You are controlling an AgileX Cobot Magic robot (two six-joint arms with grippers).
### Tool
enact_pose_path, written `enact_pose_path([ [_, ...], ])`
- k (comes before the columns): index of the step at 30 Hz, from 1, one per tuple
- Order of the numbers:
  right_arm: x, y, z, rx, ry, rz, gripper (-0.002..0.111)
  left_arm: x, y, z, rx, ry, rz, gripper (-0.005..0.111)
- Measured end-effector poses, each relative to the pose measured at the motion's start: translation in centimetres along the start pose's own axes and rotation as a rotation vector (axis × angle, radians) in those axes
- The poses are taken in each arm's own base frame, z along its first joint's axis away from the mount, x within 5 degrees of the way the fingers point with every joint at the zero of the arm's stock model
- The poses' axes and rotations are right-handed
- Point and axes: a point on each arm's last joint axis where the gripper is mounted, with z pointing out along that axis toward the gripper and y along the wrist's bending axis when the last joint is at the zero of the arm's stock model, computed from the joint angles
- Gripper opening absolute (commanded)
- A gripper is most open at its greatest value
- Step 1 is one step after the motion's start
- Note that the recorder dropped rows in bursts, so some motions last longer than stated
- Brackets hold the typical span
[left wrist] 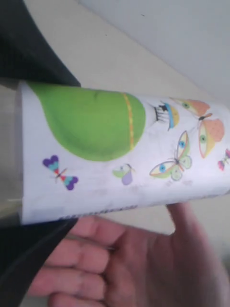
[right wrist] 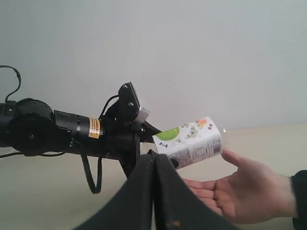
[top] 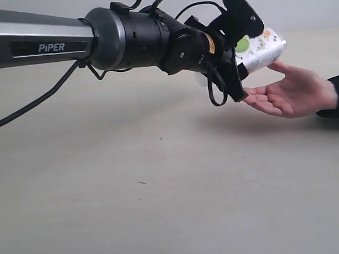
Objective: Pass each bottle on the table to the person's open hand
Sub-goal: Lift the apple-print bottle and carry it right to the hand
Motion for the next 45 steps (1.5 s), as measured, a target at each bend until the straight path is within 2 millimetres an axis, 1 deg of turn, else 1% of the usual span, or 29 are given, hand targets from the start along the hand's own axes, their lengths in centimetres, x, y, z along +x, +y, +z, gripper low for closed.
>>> enact_pose_path([
  [3, 0.0, 0.0, 0.0, 0.0, 0.0, 0.0, 0.0, 0.0, -0.4, 0.0, 0.013, 0.016, 0.167, 0.0],
  [4, 0.0, 0.0, 0.0, 0.0, 0.0, 0.0, 0.0, 0.0, -0.4, -0.1, 0.015, 0.017, 0.279, 0.0],
  [6, 0.0, 0.0, 0.0, 0.0, 0.0, 0.0, 0.0, 0.0, -0.4, -0.1, 0.017, 0.018, 0.444, 0.0],
  [8, 0.0, 0.0, 0.0, 0.0, 0.0, 0.0, 0.0, -0.1, -0.4, -0.2, 0.021, 0.018, 0.497, 0.0],
  [9, 0.0, 0.0, 0.0, 0.0, 0.0, 0.0, 0.0, -0.1, -0.4, -0.2, 0.025, 0.017, 0.462, 0.0],
  [10, 0.0, 0.0, 0.0, 0.0, 0.0, 0.0, 0.0, -0.1, -0.5, -0.2, 0.032, 0.014, 0.316, 0.0],
  [11, 0.0, 0.0, 0.0, 0.0, 0.0, 0.0, 0.0, -0.1, -0.5, -0.2, 0.034, 0.011, 0.21, 0.0],
  [12, 0.0, 0.0, 0.0, 0.0, 0.0, 0.0, 0.0, -0.4, -0.6, -0.3, 0.031, -0.003, -0.004, 0.0],
  [13, 0.0, 0.0, 0.0, 0.0, 0.0, 0.0, 0.0, -0.6, -0.5, -0.4, 0.029, -0.015, -0.169, 0.0],
  [14, 0.0, 0.0, 0.0, 0.0, 0.0, 0.0, 0.0, -0.8, -0.5, -0.5, 0.029, -0.019, -0.239, 0.0],
  [15, 0.0, 0.0, 0.0, 0.0, 0.0, 0.0, 0.0, -1.1, -0.5, -0.7, 0.027, -0.036, -0.355, 0.0],
  [17, 0.0, 0.0, 0.0, 0.0, 0.0, 0.0, 0.0, -1.5, -0.5, -0.8, 0.026, -0.061, -0.482, 0.0],
  [24, 0.0, 0.0, 0.0, 0.0, 0.0, 0.0, 0.0, -1.5, -0.6, -1.0, 0.038, -0.069, -0.802, 0.0],
  [27, 0.0, 0.0, 0.0, 0.0, 0.0, 0.0, 0.0, -1.0, -1.3, -0.9, 0.05, -0.094, -0.921, 0.0],
  [29, 0.0, 0.0, 0.0, 0.0, 0.0, 0.0, 0.0, -0.5, -2.3, -0.8, 0.069, -0.123, -1.0, 0.0],
  [32, 0.0, 0.0, 0.0, 0.0, 0.0, 0.0, 0.0, -0.2, -4.7, -1.1, 0.132, -0.24, -1.121, 0.0],
  [35, 0.0, 0.0, 0.0, 0.0, 0.0, 0.0, 0.0, 0.1, -7.1, -1.9, 0.238, -0.445, -1.282, 0.0],
  [37, 0.0, 0.0, 0.0, 0.0, 0.0, 0.0, 0.0, 0.2, -8.1, -2.5, 0.282, -0.563, -1.378, 0.0],
  [40, 0.0, 0.0, 0.0, 0.0, 0.002, 0.0, 0.0, 0.7, -9.2, -3.0, 0.28, -0.661, -1.506, 0.0],
  [45, 0.0, 0.0, 0.0, 0.0, 0.002, 0.0, 0.0, 1.5, -11.3, -3.0, 0.211, -0.751, -1.685, 0.0],
])
